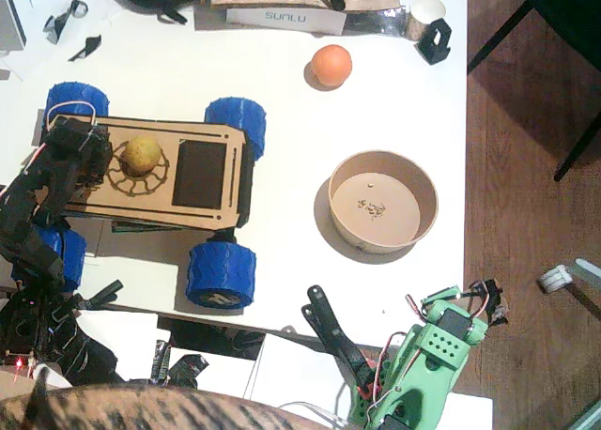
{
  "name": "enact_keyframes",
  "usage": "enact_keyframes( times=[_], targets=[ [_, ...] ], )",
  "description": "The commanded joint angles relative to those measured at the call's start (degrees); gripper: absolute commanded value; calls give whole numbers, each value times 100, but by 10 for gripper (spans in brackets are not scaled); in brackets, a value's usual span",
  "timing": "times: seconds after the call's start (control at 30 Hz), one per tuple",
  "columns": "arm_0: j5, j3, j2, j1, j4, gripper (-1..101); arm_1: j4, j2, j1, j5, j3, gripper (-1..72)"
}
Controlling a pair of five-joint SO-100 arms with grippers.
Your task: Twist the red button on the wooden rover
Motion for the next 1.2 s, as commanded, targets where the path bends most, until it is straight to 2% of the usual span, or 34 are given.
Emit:
enact_keyframes(
  times=[0.0, 0.27, 0.47, 0.8, 1.0, 1.07, 1.17],
  targets=[
    [97, -202, 176, 738, -26, 1, 9, 9, 44, -62, -26, 25],
    [79, -202, 308, 729, 158, 1, 9, 9, 44, -62, -26, 25],
    [70, -272, 457, 747, 747, 235, 9, 9, 44, -62, -26, 25],
    [70, -220, 1424, 686, 1591, 234, 9, 9, 44, -62, -26, 25],
    [44, -211, 2804, 677, 2162, 155, 9, 9, 44, -62, -26, 25],
    [-105, -202, 3340, 668, 2364, 127, 9, 9, 44, -62, -26, 25],
    [-809, -202, 4140, 668, 2531, 113, 9, 9, 44, -62, -26, 25]
  ],
)
